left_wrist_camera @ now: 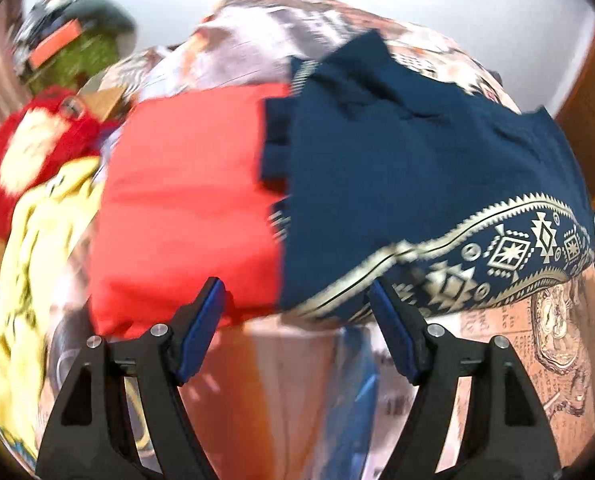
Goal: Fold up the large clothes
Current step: 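Release the folded hoodie with both grippers and pat it flat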
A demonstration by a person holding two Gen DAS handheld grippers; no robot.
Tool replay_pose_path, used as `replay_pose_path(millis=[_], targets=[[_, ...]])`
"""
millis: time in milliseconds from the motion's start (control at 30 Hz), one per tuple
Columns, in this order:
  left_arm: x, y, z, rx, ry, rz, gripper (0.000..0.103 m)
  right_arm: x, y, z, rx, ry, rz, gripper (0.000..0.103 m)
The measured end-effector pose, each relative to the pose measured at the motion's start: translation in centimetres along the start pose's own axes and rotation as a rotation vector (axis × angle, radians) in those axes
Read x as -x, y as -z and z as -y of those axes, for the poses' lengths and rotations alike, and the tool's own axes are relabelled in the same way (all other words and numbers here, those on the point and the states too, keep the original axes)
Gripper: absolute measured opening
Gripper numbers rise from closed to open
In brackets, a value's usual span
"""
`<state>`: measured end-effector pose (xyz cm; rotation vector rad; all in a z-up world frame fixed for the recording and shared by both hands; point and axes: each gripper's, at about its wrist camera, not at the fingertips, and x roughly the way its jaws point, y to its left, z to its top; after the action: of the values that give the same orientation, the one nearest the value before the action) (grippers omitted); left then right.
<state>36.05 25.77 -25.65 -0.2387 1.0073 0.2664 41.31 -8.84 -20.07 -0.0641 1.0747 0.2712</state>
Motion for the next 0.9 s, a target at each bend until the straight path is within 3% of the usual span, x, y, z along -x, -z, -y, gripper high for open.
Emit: replay_pose_path(millis=[200, 400, 500, 833, 900], targets=[[1.5, 1.9, -3.7, 0.187, 0.163, -0.014, 0.074, 3.2, 1.0, -1.1, 0.066, 0.004, 0.062, 0.088], [-0.8, 3.7, -4.9, 0.42, 0.546, -0.084, 0.074, 4.3, 1.1, -2.2, 0.074, -0.049, 0.101, 0.088], [-2.8, 3.9, -4.2, 0.508, 0.654, -0.116, 0.074, 3.7, 1.0, -2.7, 0.074, -0.054, 0.089, 0.088], [-7.8, 0.4, -1.0, 0.558, 0.706, -0.113, 0.063, 1.6, 1.4, -3.7, 0.09, -0.05, 0.043, 0.088], [-8.6, -0.9, -0.4, 0.555, 0.682, -0.138, 0.063, 1.2, 1.4, -3.6, 0.084, -0.048, 0.031, 0.088]])
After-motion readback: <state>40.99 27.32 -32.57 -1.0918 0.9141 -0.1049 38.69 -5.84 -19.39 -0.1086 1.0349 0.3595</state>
